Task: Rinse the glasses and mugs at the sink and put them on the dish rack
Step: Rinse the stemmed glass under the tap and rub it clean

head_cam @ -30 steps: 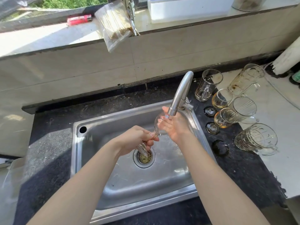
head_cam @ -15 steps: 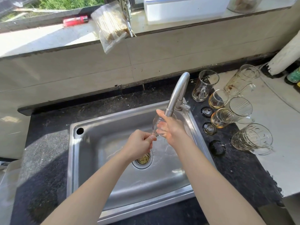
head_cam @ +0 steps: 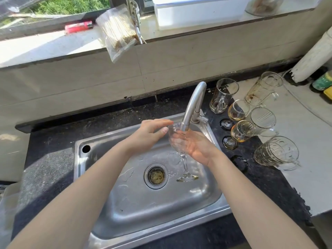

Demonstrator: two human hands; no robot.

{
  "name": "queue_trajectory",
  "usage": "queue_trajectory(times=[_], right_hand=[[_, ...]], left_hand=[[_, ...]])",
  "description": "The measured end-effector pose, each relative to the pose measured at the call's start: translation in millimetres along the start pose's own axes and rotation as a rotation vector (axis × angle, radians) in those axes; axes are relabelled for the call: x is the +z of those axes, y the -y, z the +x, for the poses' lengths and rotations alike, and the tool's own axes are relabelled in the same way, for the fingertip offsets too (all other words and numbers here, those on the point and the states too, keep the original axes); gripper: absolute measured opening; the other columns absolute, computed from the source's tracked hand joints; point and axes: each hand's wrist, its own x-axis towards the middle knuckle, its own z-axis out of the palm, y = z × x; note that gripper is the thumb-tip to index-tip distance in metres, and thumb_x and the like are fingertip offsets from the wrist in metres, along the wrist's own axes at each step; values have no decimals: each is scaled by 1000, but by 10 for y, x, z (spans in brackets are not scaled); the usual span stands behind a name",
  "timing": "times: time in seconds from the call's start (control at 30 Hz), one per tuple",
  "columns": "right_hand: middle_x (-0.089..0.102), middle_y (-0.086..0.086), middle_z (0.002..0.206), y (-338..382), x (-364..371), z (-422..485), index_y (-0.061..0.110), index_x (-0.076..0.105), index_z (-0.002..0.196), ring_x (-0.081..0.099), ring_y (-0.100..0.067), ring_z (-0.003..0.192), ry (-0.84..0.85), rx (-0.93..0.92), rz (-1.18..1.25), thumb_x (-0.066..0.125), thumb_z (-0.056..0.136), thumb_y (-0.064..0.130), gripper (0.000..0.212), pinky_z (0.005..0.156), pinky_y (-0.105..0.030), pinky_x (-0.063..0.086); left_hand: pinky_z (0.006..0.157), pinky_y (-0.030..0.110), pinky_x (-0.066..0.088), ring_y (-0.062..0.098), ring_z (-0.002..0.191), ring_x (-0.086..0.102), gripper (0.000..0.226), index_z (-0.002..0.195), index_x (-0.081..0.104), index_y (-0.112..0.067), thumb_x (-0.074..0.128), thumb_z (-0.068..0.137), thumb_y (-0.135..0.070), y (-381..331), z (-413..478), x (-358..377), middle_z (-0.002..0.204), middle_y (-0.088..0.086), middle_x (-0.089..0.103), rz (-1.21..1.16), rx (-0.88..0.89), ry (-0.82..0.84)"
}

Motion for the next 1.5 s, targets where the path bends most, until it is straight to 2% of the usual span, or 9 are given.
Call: queue_trajectory(times=[0.13,0.23,0.37,0.53,0.7,0.83,1.17,1.37,1.5], right_hand=[[73,-15,102,109,4,-31,10,77,89,71,-25,95,124,-20,-73,89,43,50,62,74,-28,59],[72,-13,108,202,-9,-6,23,77,92,68,-24,100,82,-15,-295,60,83,52,35,94,-38,52],[73,0,99,291,18,64,22,67,109,67,-17,96,-90,62,-716,30,95,61,55,91,-38,49],[70,5,67,256,41,72,11,64,106,67,-19,72,-166,80,-832,34,101,43,44,59,-22,44],[67,-7,79,243,236,-50,8,63,108,66,-25,81,-70,40,-1063,37,101,39,41,88,-35,43],[67,-18,107,298,272,-52,-1,65,87,64,-23,79,-40,63,-1148,57,85,23,25,92,-38,45],[54,-1,75,307,287,-44,14,61,86,53,-22,74,-130,-151,-1706,39,97,49,43,69,-38,42],[74,1,74,318,132,11,8,71,77,72,-16,76,-92,-52,-1111,74,81,34,26,76,-35,59],[71,-5,78,308,62,-13,7,71,79,67,-19,80,-107,-129,-653,67,86,10,8,79,-33,54]], left_hand=[[104,43,39,16,113,53,14,97,68,-27,56,94,-35,-104,76,-17,106,-10,66,31,47,38],[97,38,47,12,89,62,17,93,69,-11,60,93,-25,-182,41,-37,94,2,71,-154,52,49],[90,34,46,11,82,60,13,88,69,-14,61,93,-22,-177,-21,-30,88,5,72,-223,2,-46],[80,24,44,4,75,60,16,85,68,-10,58,94,-18,-117,-102,-20,84,-1,74,-277,-82,-217],[61,27,35,18,64,40,23,74,68,-22,58,94,-19,-90,-126,-26,76,1,71,-392,-130,-312],[70,35,34,22,74,41,29,68,71,-26,57,93,-19,-93,-125,-123,81,13,65,-469,-173,-321],[85,36,45,21,84,54,21,75,65,-14,57,95,-14,-136,-143,-147,68,-5,70,-608,-247,-405],[88,41,49,19,79,60,20,75,66,-16,59,93,-13,-105,-156,-176,67,-7,69,-517,-183,-441],[88,34,52,15,80,61,21,76,65,-11,56,95,-11,-86,-221,-205,73,0,67,-645,-252,-508]])
